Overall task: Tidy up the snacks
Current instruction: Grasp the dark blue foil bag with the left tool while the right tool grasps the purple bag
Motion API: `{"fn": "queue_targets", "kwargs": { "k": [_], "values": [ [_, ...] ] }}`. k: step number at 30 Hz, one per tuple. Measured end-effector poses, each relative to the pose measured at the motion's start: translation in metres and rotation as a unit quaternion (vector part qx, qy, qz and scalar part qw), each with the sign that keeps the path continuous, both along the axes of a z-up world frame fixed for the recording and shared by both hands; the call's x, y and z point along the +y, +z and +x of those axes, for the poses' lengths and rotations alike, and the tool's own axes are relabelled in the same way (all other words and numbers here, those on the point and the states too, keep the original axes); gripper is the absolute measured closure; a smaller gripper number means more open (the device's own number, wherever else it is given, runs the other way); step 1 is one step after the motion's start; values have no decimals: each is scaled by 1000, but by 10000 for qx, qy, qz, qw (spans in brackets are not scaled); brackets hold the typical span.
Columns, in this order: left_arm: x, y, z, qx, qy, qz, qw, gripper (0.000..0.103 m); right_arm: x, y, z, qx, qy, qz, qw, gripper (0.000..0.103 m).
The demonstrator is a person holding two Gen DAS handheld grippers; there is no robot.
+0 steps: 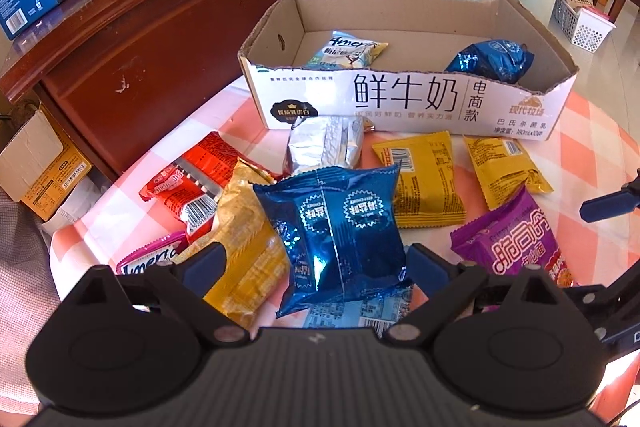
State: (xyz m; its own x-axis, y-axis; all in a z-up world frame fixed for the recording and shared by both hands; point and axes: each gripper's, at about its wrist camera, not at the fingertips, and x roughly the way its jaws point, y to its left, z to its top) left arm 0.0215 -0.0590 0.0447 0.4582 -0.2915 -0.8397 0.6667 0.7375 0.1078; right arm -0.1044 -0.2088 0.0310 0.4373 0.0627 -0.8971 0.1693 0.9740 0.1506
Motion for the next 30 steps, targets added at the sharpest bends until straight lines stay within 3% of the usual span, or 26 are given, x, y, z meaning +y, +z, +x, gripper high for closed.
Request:
{"fn": "queue_targets", "kwargs": {
  "k": [15, 21, 25, 27, 30],
  "values": [
    [-14, -14, 3, -112, 126, 75, 9998, 6, 18, -12, 14, 163, -25, 15, 9999, 0],
    [-18, -17, 2, -266, 117, 164, 9994, 11, 15, -17, 16, 188, -109, 81, 9997, 5],
    [-20, -18, 1, -273, 96, 200, 9994, 20, 16, -14, 16, 69, -42, 29, 10000, 19],
    [-20, -18, 1, -247, 88, 167, 9995, 34, 17, -11, 16, 7, -11, -10, 10000, 30],
    [-17, -17, 3, -185, 118, 69, 9997, 41, 17, -9, 18, -23, 18, -22, 10000, 39]
  ]
}}
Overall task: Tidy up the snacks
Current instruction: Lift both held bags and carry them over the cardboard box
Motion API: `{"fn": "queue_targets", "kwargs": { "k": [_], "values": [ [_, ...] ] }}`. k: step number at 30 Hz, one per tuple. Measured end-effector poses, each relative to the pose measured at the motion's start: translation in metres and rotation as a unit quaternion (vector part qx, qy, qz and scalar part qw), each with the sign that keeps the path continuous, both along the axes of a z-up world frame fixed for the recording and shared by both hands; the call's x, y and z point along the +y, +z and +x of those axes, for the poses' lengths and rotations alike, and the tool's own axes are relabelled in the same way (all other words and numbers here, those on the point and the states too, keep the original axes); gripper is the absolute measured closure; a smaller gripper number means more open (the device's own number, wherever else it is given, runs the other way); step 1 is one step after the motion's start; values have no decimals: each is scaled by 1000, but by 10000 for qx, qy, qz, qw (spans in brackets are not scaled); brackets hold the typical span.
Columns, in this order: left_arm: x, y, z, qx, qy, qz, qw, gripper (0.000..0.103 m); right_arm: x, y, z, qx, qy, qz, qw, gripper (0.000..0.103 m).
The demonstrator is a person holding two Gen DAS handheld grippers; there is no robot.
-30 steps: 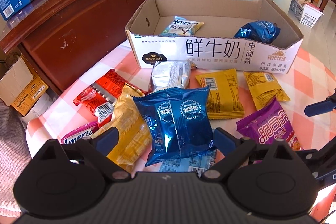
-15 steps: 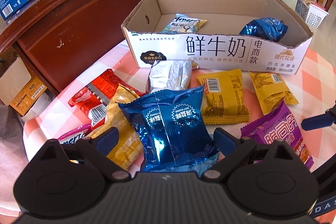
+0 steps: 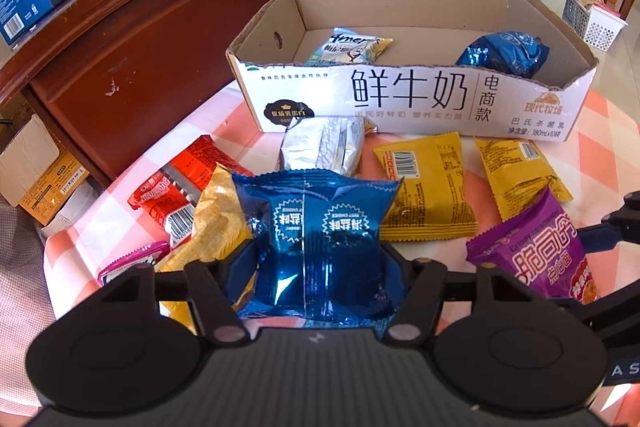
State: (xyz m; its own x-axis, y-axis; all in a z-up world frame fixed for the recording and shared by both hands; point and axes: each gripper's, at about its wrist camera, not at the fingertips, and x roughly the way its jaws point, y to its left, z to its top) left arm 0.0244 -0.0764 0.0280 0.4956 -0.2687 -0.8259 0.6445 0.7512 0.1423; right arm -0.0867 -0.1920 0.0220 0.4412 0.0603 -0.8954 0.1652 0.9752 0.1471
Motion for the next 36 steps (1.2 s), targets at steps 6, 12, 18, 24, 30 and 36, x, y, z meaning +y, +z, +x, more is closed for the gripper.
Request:
{"fn": "queue_targets", "kwargs": {
  "k": [6, 12, 18, 24, 30, 36],
  "values": [
    [4, 5, 1, 22, 51, -136, 9999, 48, 2, 9, 0, -192, 133, 15, 9997, 42],
    [5, 8, -1, -118, 59, -107, 9999, 50, 3, 21, 2, -503, 219, -127, 9984, 42],
    [12, 14, 1, -146, 147, -250, 9995, 53, 3, 24, 4, -631, 181, -210, 9976, 42],
    [13, 17, -2, -289, 107, -224, 9993, 57, 4, 29, 6, -786, 232, -255, 9963, 42],
    [19, 16, 3, -144, 190, -375, 9990, 53, 4, 30, 8, -809, 216, -284, 9961, 42],
    [20, 9, 12, 12, 310, -440, 9985, 38, 4, 28, 9, -757, 207, -275, 9965, 42]
  ]
}}
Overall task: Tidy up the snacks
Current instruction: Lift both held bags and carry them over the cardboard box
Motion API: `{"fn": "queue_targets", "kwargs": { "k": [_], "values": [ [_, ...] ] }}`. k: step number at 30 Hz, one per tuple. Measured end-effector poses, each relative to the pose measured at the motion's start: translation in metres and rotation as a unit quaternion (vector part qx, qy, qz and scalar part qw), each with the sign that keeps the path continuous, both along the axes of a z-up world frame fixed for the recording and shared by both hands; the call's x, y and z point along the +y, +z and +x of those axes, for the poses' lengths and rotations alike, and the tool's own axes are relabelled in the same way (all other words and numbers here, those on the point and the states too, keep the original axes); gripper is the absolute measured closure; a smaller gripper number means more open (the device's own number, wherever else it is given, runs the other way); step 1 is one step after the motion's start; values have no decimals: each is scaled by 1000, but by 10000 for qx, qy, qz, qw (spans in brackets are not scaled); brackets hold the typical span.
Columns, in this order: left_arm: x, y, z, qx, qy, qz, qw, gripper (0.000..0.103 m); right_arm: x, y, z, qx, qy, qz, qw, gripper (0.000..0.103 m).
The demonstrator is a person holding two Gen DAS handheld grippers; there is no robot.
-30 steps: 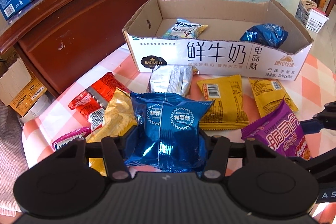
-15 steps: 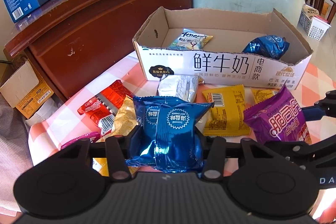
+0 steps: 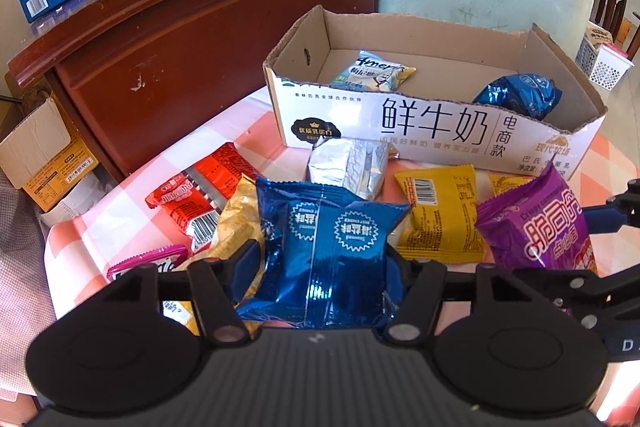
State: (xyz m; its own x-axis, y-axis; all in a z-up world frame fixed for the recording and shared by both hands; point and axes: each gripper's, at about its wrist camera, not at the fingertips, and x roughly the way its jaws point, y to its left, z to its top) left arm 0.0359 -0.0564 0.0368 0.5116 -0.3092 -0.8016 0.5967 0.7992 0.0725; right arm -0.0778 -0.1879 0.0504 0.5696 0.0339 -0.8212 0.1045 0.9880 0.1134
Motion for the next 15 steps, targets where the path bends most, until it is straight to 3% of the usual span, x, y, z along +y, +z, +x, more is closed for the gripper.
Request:
{"fn": "queue_targets", "kwargs": {
  "k": [3, 8, 15],
  "values": [
    [-2, -2, 0, -53, -25, 6, 10000, 39, 0, 0, 1, 9, -9, 9, 10000, 42],
    [-4, -4, -3, -39, -95, 30, 9999, 52, -3, 0, -1, -20, -46, 16, 10000, 42],
    [-2, 11, -6, -385, 23, -52, 9992, 59, -11, 9, 0, -214, -122, 40, 9997, 42]
  ]
}}
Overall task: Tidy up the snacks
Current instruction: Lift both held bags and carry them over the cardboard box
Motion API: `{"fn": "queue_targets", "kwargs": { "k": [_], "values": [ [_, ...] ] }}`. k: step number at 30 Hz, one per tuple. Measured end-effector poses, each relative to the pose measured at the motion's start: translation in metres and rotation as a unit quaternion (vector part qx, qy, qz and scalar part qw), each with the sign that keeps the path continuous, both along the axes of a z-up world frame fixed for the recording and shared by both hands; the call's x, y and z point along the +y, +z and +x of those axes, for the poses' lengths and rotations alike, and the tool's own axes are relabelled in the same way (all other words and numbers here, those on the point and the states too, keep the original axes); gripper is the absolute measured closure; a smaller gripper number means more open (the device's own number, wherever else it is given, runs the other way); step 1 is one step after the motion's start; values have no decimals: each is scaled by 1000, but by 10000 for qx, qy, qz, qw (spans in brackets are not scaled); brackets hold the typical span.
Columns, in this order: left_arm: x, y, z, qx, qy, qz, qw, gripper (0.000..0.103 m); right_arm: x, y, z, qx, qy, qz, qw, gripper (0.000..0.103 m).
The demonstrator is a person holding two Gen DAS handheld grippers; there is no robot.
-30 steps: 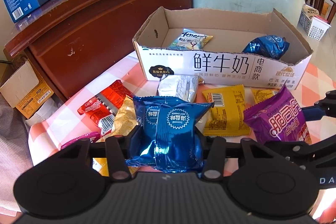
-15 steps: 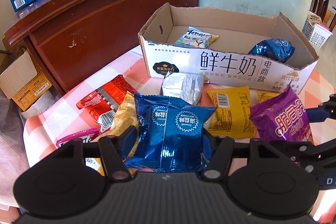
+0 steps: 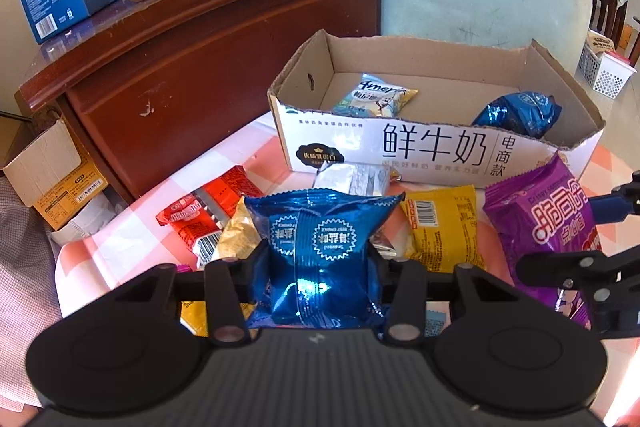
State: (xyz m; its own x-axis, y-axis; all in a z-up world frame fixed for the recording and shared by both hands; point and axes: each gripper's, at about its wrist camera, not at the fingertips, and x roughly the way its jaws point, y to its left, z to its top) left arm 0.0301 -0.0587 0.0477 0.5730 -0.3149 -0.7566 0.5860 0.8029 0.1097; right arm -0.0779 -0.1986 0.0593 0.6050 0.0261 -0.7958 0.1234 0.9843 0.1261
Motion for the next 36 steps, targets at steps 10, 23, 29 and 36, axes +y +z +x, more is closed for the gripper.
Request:
{"fn": "queue_targets", "kwargs": {
  "k": [10, 23, 29, 36],
  "values": [
    [7, 0, 7, 180, 123, -240, 9995, 59, -3, 4, 1, -101, -33, -84, 9999, 42],
    [-4, 32, 5, -565, 223, -394, 9974, 59, -16, 31, 3, -577, -145, -191, 9980, 42],
    [-12, 46, 10, -568, 184, -691, 9958, 59, -31, 46, 7, -838, -393, -229, 9954, 42],
    [-28, 69, 22, -849, 159, -941, 9918, 59, -51, 61, 14, -1135, -717, -263, 9906, 42]
  ]
}}
